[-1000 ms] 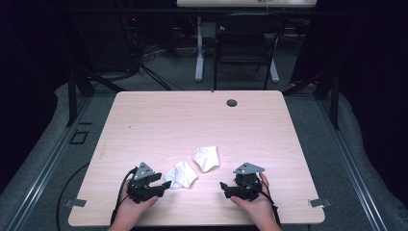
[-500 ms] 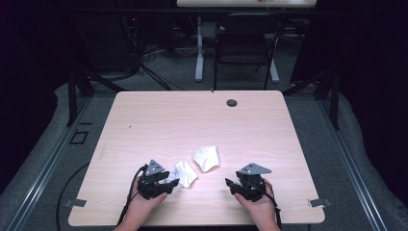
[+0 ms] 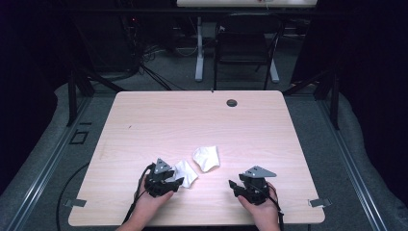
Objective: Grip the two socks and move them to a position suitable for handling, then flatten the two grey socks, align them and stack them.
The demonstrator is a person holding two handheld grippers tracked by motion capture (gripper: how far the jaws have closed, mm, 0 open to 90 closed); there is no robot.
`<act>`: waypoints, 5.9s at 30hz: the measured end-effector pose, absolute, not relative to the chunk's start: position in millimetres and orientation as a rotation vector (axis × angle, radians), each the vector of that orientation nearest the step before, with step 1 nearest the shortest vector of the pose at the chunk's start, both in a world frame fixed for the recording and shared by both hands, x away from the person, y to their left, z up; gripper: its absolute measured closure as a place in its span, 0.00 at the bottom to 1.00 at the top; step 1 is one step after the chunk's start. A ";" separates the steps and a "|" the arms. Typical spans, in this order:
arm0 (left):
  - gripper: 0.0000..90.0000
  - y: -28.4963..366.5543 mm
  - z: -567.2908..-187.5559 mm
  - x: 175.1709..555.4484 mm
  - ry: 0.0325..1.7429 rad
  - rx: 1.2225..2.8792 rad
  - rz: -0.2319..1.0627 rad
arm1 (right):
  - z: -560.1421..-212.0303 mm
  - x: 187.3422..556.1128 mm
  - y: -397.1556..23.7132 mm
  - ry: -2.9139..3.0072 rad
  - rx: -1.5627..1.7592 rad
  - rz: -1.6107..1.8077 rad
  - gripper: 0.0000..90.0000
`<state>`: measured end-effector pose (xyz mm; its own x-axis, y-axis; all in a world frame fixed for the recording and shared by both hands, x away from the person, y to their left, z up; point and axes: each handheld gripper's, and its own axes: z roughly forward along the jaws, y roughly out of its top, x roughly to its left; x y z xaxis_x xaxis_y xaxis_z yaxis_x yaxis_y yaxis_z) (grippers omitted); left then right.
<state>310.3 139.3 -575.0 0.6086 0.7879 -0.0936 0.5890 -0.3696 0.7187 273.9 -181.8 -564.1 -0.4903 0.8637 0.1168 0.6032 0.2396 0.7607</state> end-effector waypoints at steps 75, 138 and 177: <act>0.74 145.1 -571.4 282.6 0.823 2.169 0.197 | -572.1 271.0 -107.5 2.541 0.933 1.129 0.97; 0.62 157.0 -556.6 334.1 0.961 2.097 0.247 | -575.0 371.4 -115.4 2.412 1.175 1.014 0.97; 0.65 162.2 -555.8 287.4 0.894 2.133 0.203 | -540.7 289.4 -97.5 2.440 0.987 1.152 0.83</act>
